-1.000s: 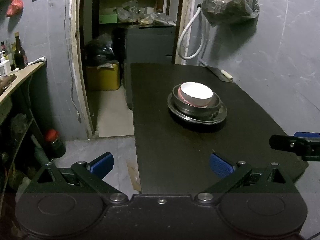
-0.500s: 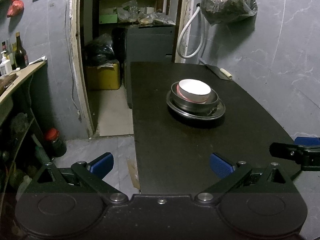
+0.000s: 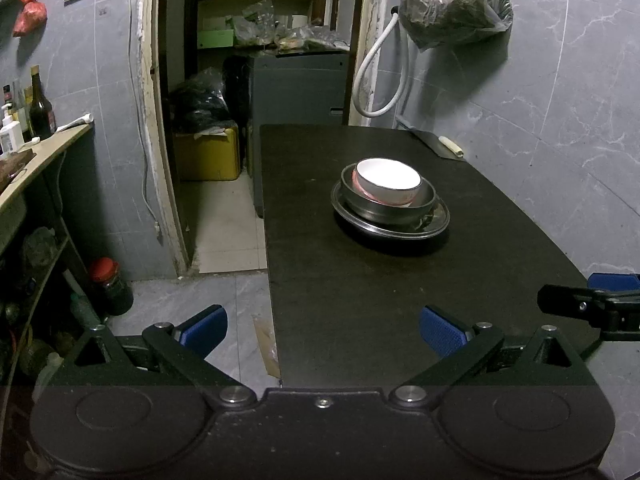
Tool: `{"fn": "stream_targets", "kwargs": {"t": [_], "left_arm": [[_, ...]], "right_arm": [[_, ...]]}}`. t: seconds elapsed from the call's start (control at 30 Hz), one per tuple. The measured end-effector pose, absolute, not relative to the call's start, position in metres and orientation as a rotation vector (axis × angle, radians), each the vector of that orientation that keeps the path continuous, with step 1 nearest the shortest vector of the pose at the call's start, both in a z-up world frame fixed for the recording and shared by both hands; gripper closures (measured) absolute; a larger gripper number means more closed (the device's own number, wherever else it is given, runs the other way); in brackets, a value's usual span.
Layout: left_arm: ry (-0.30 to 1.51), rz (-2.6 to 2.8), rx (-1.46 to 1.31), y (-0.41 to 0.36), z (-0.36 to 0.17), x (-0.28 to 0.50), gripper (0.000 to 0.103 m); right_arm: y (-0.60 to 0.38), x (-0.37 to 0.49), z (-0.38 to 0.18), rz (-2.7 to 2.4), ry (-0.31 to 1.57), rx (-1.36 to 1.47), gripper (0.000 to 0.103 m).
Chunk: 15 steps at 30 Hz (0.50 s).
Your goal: Organize plates and bowls
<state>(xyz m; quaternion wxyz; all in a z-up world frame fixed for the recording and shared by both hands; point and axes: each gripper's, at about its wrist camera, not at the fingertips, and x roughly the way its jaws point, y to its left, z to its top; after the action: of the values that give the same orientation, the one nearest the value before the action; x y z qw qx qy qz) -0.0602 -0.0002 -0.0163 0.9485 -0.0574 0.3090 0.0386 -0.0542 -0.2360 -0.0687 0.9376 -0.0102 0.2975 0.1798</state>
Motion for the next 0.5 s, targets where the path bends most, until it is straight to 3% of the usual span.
{"fn": "stream_targets", "kwargs": {"t": [0.5], "left_arm": [[0.629,0.074,-0.114,-0.0010,-0.0175,-0.0613,0.001]], "right_arm": [[-0.2360,-0.0542,-0.0686,0.368,0.607,-0.021,0.000]]}}
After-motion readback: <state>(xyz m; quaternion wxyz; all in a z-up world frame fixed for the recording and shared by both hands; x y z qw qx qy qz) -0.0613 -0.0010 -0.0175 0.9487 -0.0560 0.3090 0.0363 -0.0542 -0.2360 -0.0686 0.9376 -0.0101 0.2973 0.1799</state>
